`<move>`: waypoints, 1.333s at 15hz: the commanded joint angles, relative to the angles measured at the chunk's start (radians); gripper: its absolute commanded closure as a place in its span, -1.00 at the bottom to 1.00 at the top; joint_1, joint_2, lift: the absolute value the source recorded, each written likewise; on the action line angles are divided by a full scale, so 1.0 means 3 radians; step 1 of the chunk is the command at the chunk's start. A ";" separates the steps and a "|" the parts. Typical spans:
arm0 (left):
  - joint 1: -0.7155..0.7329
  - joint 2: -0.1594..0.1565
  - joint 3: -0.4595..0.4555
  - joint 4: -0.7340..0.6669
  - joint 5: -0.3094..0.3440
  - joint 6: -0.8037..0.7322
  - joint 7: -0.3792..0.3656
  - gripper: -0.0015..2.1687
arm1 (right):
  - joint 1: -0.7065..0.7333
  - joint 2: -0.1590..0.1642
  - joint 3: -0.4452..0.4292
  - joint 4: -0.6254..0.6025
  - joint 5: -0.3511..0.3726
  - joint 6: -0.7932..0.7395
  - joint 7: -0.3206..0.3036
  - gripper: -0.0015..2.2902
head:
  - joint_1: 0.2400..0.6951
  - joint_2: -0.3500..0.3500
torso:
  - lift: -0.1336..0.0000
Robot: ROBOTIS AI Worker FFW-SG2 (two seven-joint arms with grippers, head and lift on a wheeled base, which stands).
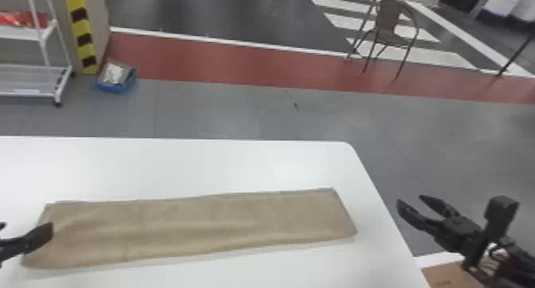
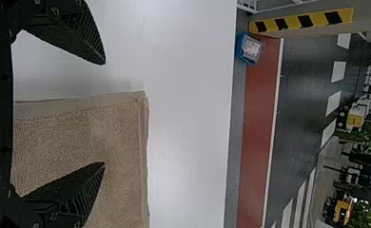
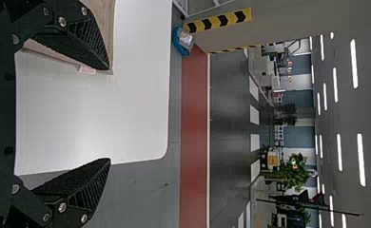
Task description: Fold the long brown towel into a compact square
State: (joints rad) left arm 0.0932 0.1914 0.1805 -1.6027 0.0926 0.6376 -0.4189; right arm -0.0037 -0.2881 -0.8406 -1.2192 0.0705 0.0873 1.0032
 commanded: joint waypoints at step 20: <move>0.0354 -0.0009 -0.0239 -0.0246 0.0014 -0.0246 0.0031 -0.87 | 0.0258 0.0367 0.0501 -0.0323 0.0199 -0.0477 -0.0895 -0.59 | 1.00 -0.88 | 1.00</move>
State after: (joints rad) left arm 0.1780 0.1884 0.1308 -1.6585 0.0966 0.5678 -0.4094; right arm 0.0688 -0.1889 -0.7227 -1.3137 0.1123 -0.0524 0.7527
